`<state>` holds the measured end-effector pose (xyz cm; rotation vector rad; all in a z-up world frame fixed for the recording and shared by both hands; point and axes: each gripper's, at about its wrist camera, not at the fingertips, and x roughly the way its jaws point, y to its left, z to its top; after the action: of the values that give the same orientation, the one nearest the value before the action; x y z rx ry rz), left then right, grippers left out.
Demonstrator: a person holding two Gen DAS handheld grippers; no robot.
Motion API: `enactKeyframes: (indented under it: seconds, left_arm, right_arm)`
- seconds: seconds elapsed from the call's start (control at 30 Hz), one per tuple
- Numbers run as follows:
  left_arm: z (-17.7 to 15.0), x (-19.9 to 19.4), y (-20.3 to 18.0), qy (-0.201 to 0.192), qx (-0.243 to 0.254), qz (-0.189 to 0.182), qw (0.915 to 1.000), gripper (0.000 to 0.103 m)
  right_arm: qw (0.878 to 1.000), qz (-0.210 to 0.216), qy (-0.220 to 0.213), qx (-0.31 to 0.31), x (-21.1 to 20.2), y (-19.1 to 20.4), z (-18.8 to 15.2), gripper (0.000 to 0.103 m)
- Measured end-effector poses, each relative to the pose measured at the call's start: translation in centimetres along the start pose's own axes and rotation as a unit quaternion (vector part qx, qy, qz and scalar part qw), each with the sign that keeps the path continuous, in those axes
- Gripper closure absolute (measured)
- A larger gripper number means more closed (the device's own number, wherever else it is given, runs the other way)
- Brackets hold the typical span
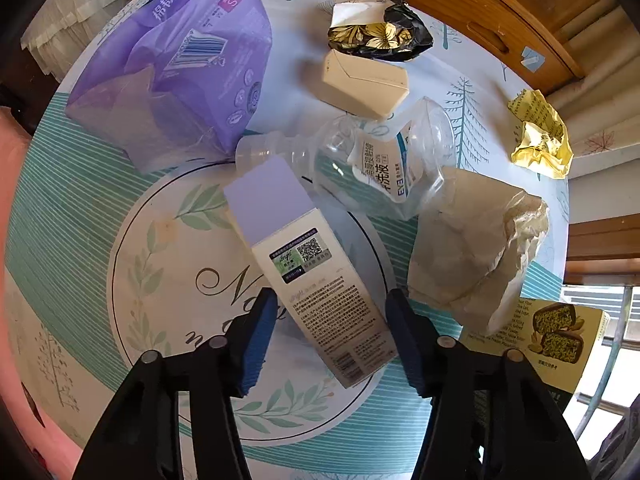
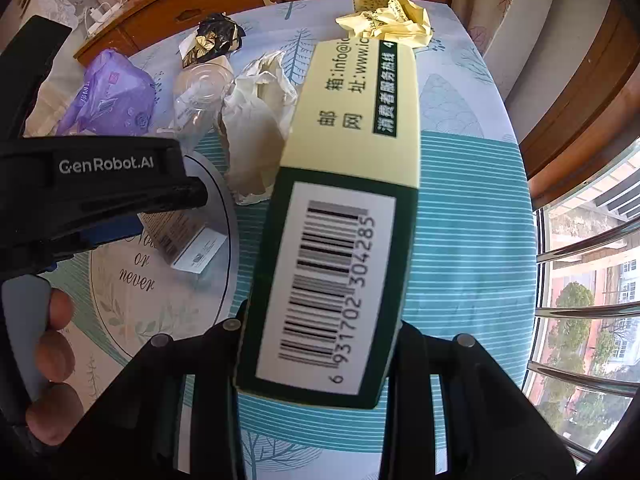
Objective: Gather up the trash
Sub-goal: 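Grasp the lavender-and-white box with the left gripper while the right gripper holds the green box, then carry both boxes over the bin and open both grippers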
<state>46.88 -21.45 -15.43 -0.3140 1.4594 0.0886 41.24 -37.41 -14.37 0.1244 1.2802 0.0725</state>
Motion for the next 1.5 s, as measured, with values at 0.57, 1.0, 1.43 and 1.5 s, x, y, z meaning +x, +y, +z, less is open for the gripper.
enactKeyframes:
  seconds: [0.57,1.0,1.43,1.5]
  left_arm:
    - [-9.6,-5.4,6.1,-0.032,0.1,-0.008,0.9944,0.064]
    - [-21.2,-15.4,17.9,-0.105,0.192,-0.025,0.9755,0.064]
    - [-35.0,-18.8,30.1,-0.13,0.249,-0.04,0.9588,0.064]
    - [-36.7,-18.4,31.1,-0.122,0.255,-0.042,0.9584,0.064]
  right_arm:
    - [1.0,0.01,0.005,-0.011,-2.9,5.4,-7.3,0.075]
    - [0.999,0.016,-0.035,0.0,-10.3,15.1,-20.3,0.075]
    - [0.998,0.015,-0.064,-0.004,-14.9,24.7,-36.6,0.075]
    - [0.998,0.012,-0.06,-0.006,-15.4,25.7,-39.5,0.075]
